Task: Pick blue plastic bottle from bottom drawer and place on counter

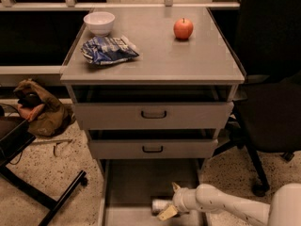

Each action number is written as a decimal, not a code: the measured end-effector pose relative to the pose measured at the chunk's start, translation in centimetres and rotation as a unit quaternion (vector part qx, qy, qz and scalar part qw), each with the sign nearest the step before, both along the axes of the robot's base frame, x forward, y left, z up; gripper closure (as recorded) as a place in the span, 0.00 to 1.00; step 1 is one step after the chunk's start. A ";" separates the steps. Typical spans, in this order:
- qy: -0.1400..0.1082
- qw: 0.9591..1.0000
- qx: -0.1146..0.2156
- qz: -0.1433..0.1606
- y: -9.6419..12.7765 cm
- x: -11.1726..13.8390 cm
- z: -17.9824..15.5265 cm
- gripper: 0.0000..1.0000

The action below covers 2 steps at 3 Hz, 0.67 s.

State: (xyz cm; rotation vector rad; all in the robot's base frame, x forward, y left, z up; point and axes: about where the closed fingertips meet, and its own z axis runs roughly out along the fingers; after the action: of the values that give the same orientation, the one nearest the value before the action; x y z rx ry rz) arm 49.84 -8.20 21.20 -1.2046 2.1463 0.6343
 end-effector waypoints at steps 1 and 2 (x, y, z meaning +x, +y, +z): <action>0.000 1.000 0.000 0.000 0.0 0.0 0.0 0.00; 0.001 1.000 0.009 0.002 0.3 -0.1 -1.0 0.00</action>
Offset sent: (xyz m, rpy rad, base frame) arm 0.0008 0.0042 -0.0233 0.0401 -0.0001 0.0049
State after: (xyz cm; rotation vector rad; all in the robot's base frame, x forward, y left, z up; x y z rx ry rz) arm 49.78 -7.85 20.15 -1.1999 2.1354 0.6555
